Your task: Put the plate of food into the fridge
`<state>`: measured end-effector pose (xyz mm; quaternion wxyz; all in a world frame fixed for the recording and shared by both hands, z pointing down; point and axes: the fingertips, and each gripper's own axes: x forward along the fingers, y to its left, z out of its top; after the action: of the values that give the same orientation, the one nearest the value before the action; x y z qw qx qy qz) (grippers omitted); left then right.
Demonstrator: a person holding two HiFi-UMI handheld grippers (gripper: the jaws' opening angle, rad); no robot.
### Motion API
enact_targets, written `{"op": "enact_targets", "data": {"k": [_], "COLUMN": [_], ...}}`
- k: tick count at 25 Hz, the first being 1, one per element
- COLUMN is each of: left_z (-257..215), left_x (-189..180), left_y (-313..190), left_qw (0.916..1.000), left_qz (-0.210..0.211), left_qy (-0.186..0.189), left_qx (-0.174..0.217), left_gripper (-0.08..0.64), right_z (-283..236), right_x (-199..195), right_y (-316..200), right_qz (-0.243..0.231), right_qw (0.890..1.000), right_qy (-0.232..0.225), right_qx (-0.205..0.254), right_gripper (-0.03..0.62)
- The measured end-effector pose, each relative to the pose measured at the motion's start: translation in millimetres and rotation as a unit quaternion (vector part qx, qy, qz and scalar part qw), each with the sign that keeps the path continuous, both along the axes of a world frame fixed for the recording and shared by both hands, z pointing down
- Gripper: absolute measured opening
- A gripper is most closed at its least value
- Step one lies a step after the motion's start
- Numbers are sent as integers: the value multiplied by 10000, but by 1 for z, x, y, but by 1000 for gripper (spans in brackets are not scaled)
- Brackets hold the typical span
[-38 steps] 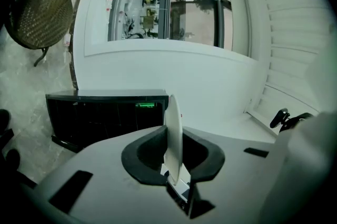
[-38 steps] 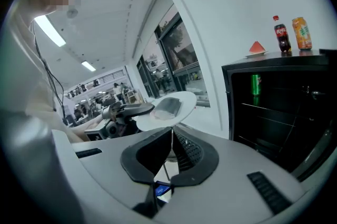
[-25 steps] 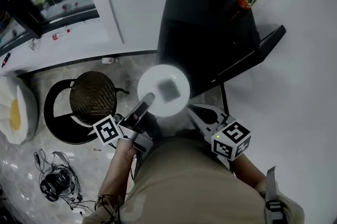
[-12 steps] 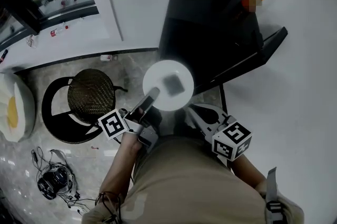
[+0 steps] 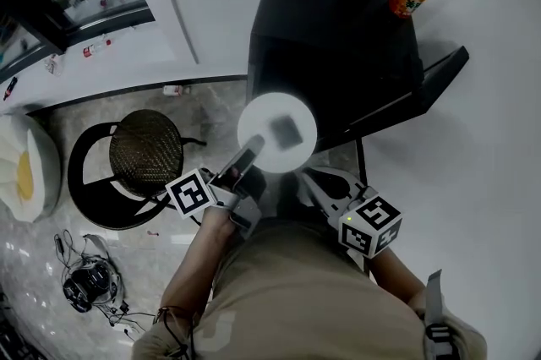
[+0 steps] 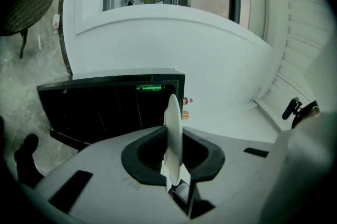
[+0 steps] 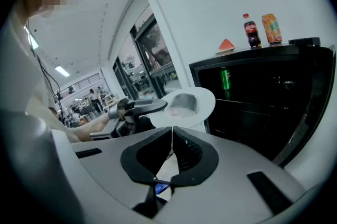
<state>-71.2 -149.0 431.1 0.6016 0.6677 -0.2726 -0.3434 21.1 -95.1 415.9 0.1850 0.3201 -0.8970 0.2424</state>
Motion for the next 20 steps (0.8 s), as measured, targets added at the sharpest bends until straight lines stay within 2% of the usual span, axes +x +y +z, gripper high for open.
{"op": "enact_targets", "data": {"k": [8, 20], "left_z": [9, 34], "left_x": [23, 46], "left_y": [-20, -51], "left_qw": [9999, 9995], "left_qz": [51, 104], "left_qy": [-36, -143], "left_qx": [-109, -269], "left_gripper": [35, 35], "right_z": [7, 16], "right_x": [18, 49], "right_y": [-10, -20], "right_qz": [-22, 288], "right_qw": [9999, 9991], "right_qy": [102, 267], "right_qx": [-45, -145], "right_gripper": [23, 23]}}
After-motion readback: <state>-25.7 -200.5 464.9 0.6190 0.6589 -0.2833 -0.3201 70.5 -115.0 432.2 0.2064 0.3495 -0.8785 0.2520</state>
